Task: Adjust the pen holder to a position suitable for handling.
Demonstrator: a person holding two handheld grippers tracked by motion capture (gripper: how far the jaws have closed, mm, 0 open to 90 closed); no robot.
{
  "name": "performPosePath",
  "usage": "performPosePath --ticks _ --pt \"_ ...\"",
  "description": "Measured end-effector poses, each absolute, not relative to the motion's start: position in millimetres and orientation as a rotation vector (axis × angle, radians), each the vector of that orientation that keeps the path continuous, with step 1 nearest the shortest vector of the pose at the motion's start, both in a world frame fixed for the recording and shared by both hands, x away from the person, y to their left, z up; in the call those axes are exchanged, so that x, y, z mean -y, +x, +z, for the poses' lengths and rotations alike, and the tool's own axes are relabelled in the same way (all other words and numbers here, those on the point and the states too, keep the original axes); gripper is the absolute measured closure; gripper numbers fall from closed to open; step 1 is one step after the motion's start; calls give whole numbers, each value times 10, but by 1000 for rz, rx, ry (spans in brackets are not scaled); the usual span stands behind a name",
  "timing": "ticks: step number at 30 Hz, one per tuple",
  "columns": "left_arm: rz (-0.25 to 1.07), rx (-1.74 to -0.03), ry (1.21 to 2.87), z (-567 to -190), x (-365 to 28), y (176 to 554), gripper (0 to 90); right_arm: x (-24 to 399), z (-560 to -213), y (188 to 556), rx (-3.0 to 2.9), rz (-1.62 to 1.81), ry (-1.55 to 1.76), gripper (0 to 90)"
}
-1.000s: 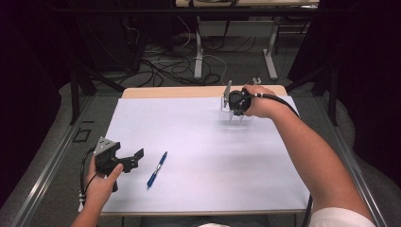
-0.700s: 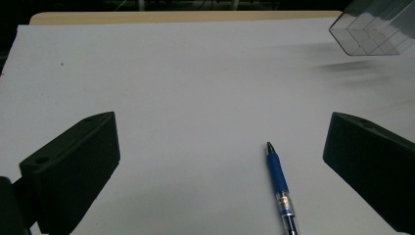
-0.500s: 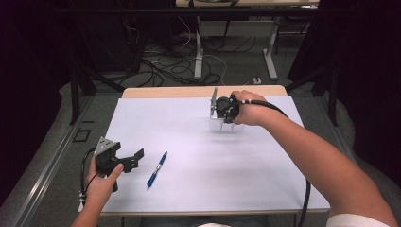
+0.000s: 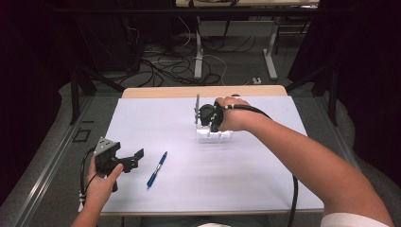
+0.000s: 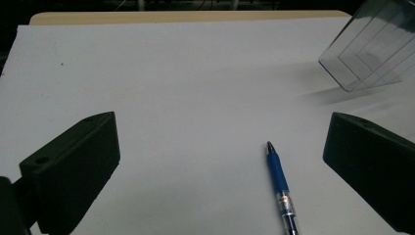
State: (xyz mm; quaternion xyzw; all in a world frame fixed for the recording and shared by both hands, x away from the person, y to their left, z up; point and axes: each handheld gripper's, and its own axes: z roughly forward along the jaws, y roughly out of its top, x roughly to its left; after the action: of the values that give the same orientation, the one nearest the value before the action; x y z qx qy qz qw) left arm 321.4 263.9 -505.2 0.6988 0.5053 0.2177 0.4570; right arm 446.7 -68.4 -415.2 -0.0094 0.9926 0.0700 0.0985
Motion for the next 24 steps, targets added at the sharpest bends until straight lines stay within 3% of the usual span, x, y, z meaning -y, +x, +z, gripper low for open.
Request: performPosePath --ticks 24 --pt "542 -1242 1716 -5055 -2642 3215 6 315 -4356 4457 -3049 150 -33 874"
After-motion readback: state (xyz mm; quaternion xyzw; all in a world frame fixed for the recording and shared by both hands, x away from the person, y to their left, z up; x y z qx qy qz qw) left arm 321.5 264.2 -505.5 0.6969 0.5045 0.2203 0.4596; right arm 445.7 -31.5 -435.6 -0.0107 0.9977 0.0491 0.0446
